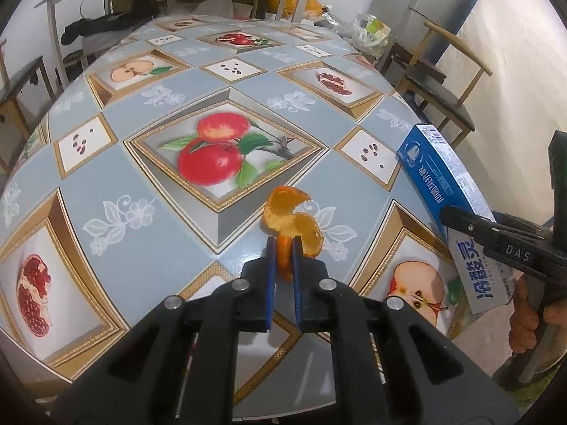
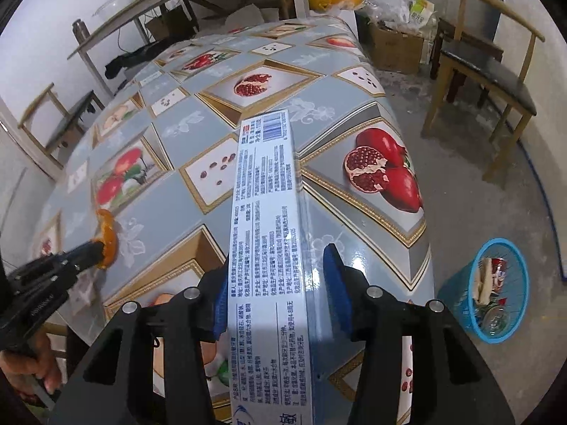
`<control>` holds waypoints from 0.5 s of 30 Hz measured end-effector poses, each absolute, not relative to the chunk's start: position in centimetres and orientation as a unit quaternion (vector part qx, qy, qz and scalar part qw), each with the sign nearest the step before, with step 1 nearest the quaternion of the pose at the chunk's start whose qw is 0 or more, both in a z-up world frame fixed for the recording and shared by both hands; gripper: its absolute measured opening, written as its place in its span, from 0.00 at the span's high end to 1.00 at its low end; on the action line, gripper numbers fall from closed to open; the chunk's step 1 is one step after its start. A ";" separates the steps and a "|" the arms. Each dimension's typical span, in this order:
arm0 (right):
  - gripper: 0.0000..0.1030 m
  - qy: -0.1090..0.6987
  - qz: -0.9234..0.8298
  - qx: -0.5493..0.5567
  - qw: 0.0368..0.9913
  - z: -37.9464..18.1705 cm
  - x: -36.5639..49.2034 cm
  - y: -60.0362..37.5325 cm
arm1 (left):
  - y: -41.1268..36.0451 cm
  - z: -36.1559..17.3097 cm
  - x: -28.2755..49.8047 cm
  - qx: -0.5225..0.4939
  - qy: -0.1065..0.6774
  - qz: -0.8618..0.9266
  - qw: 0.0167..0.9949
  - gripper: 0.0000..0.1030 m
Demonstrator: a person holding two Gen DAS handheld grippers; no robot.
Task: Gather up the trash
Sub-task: 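Lift orange peel with left tool while right tool lifts toothpaste box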
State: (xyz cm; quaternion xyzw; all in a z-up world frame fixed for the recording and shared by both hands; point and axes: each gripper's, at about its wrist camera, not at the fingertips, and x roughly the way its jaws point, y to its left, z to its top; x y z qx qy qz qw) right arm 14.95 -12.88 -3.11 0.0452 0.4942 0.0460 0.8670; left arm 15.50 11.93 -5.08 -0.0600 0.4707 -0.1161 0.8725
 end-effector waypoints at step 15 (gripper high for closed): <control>0.66 0.485 0.035 0.016 0.874 -2.7 13.2 -12.4 | 11.3 -4.9 15.5 -0.036 0.464 -0.108 0.878 0.93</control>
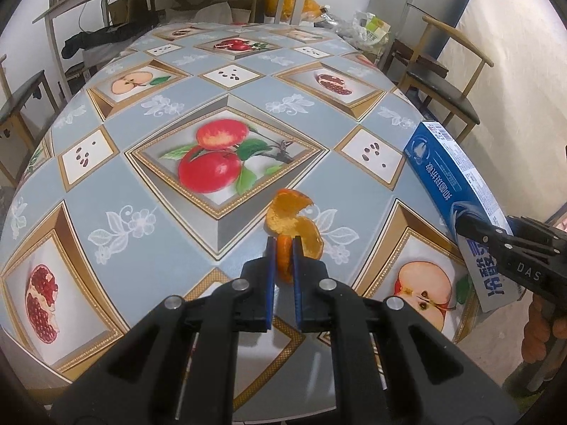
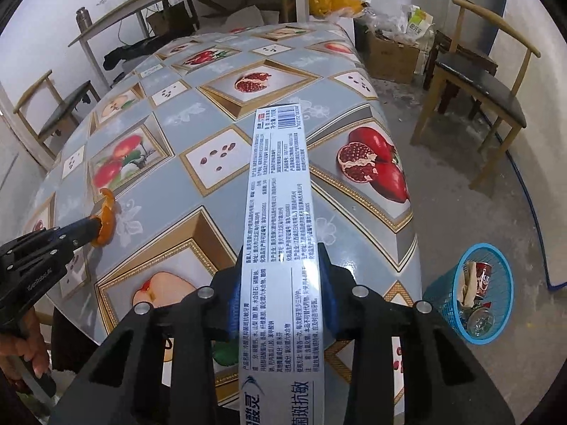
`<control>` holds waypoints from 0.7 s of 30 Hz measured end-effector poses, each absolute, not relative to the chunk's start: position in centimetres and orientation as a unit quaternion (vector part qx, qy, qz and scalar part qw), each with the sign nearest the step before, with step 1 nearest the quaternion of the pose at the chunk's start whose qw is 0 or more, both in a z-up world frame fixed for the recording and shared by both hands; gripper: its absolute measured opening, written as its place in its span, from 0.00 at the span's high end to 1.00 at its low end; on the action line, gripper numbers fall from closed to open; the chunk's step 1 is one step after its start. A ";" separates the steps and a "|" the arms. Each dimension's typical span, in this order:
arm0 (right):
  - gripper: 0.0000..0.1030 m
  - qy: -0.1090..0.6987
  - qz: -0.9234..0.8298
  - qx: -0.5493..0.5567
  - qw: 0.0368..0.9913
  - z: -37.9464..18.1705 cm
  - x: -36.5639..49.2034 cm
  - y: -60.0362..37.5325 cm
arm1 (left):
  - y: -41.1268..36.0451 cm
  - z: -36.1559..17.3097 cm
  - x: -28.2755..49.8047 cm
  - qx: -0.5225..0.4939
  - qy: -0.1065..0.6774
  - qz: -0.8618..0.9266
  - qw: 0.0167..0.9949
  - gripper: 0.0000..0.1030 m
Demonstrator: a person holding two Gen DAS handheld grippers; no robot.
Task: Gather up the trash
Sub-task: 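Lift orange peel with left tool while right tool lifts toothpaste box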
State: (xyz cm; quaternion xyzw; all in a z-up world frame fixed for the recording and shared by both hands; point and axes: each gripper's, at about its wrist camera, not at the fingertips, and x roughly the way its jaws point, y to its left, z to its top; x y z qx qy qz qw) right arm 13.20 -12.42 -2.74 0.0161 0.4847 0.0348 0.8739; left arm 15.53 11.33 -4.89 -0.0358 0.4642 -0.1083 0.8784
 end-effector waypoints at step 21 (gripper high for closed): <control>0.68 0.470 0.040 0.053 0.880 -1.9 12.9 -13.8 | 11.1 -3.9 15.1 -0.017 0.443 -0.099 0.891 0.93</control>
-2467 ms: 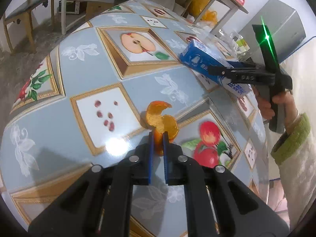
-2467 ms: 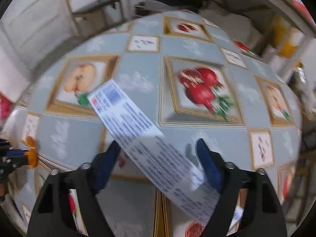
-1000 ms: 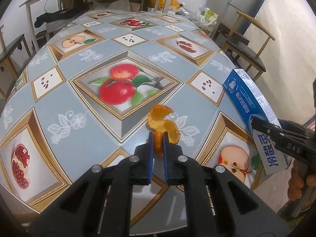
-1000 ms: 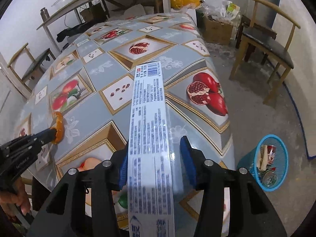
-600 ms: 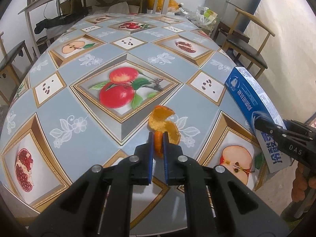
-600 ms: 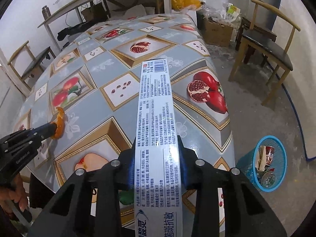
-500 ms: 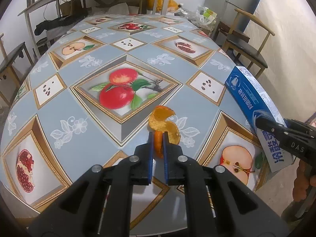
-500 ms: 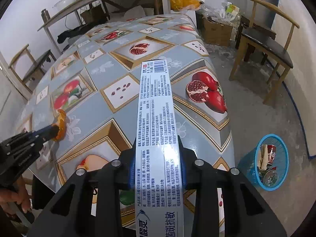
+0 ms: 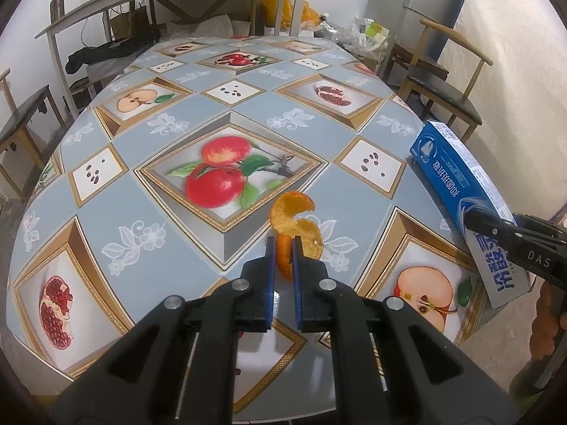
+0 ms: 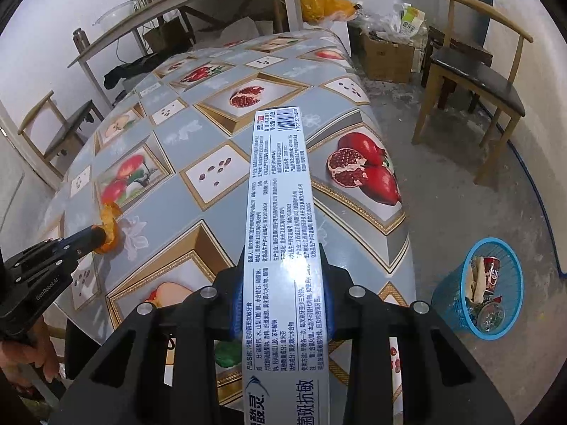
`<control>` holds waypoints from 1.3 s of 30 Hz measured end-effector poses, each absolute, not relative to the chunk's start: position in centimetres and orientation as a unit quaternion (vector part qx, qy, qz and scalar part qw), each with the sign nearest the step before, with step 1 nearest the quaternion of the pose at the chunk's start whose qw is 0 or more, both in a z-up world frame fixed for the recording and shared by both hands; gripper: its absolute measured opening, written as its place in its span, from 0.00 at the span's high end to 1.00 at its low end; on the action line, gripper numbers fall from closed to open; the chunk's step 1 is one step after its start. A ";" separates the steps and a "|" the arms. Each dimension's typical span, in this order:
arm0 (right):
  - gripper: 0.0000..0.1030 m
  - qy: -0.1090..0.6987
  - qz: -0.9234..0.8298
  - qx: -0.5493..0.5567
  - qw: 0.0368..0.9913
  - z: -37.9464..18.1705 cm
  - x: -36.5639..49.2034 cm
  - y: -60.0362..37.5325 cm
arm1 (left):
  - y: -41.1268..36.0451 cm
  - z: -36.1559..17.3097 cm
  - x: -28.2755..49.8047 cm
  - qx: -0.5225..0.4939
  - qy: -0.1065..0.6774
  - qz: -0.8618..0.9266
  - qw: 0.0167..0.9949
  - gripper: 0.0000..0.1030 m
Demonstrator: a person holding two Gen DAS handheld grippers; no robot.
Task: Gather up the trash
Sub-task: 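Lift orange peel with left tool while right tool lifts toothpaste box, then carry peel and box over the blue wastebasket and open both tools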
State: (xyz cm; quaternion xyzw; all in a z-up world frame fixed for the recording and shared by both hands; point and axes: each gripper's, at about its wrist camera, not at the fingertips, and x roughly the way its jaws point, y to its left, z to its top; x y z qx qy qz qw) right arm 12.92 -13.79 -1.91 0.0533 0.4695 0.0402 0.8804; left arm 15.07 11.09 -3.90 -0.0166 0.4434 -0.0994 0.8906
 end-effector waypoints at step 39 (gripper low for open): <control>0.68 0.373 -0.045 0.175 0.910 2.2 4.7 -26.2 | -1.0 2.6 15.1 0.010 0.412 -0.251 0.876 0.93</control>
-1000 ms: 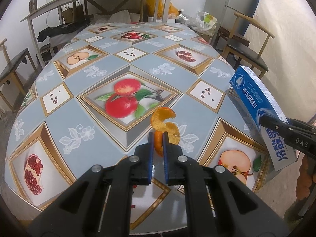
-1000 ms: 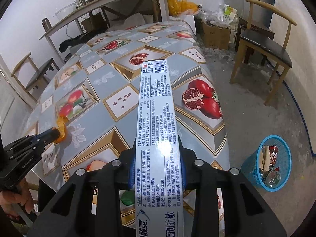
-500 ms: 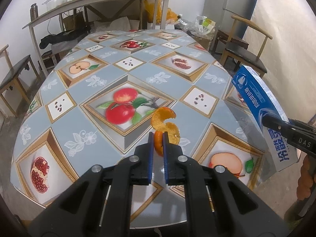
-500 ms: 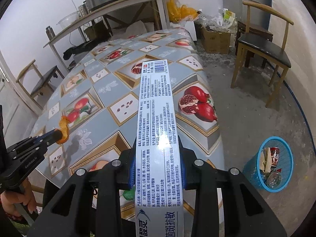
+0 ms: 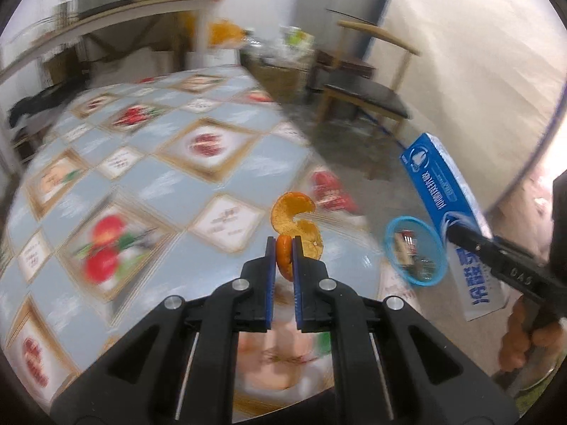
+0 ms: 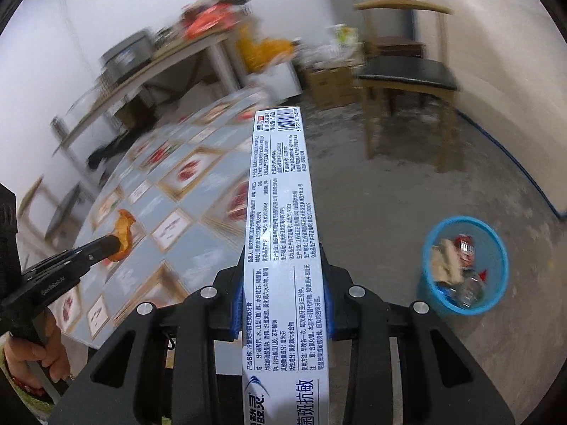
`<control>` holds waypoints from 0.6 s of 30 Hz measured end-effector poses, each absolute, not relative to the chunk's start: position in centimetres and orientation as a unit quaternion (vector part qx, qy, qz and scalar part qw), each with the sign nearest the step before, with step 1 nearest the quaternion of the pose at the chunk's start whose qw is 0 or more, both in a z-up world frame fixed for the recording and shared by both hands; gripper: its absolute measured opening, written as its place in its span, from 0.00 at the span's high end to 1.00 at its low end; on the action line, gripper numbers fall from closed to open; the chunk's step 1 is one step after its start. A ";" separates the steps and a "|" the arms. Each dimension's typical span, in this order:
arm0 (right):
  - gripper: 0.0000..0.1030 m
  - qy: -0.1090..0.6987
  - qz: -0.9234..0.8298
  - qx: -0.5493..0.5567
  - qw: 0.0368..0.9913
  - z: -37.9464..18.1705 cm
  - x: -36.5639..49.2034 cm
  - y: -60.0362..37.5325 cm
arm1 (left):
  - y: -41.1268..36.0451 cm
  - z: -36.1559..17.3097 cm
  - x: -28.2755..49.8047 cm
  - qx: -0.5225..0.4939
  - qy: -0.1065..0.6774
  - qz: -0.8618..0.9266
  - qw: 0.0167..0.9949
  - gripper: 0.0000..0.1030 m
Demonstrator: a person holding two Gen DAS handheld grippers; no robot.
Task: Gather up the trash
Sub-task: 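Carry peel and box over the blue wastebasket and open both tools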
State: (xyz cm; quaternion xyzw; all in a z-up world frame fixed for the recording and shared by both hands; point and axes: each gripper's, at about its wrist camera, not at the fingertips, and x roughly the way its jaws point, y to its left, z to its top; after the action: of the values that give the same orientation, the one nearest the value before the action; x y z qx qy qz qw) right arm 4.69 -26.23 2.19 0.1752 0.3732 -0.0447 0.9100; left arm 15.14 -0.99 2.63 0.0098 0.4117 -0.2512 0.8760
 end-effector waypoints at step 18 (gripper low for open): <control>0.68 0.402 -0.268 0.297 0.823 -7.9 -5.2 -48.3 | -29.6 -4.0 15.8 0.083 0.542 -0.431 0.716 0.93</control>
State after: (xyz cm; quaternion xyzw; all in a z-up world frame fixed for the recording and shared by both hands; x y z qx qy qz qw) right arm -5.20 -48.32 -7.93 0.2972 0.4025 -0.2676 0.8235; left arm 15.81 -29.57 -4.02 0.0826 0.5425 -0.4308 0.7165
